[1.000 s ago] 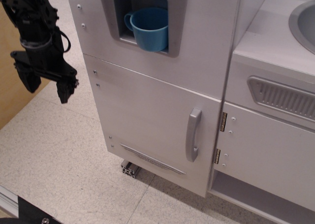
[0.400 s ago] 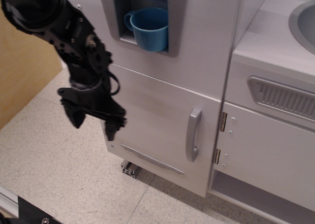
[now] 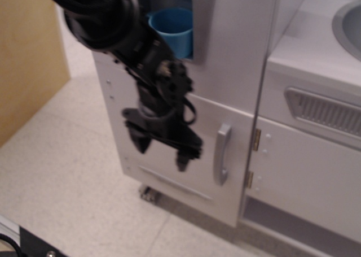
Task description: Open low fridge
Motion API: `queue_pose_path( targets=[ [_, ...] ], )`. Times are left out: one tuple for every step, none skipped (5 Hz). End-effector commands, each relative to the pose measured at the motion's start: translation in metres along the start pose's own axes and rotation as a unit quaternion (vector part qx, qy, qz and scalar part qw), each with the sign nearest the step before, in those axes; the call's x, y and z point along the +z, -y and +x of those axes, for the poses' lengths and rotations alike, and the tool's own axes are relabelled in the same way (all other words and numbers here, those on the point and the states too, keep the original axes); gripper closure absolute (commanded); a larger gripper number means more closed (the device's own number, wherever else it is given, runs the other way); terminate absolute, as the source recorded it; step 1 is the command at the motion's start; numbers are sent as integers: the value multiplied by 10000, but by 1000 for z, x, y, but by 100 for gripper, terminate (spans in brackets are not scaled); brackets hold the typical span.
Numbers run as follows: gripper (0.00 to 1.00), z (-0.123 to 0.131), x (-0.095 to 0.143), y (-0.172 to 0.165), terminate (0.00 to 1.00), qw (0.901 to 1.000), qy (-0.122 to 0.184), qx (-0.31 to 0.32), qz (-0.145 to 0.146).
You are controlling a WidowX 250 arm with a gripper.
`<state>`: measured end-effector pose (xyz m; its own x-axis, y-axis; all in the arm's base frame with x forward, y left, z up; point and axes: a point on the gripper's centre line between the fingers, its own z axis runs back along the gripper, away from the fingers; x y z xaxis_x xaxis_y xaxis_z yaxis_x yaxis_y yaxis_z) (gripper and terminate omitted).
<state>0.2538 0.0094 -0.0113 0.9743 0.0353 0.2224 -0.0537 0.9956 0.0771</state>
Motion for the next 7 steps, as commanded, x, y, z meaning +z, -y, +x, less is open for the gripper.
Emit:
queue_pose_path(
  targets=[
    [0, 27, -1, 40, 0, 9986, 523, 69, -85],
    [0, 37, -11, 47, 0, 9980, 622, 95, -51],
    [0, 46, -20, 50, 0, 9976, 669, 153, -68],
    [0, 53, -27, 47, 0, 9974, 696, 184, -87],
    [100, 52, -27, 45, 0, 9968, 757, 234, -83],
    [100, 48, -27, 43, 0, 9966, 792, 212, -82],
    [100, 36, -27, 36, 0, 9969, 781, 61, -23]
  ],
)
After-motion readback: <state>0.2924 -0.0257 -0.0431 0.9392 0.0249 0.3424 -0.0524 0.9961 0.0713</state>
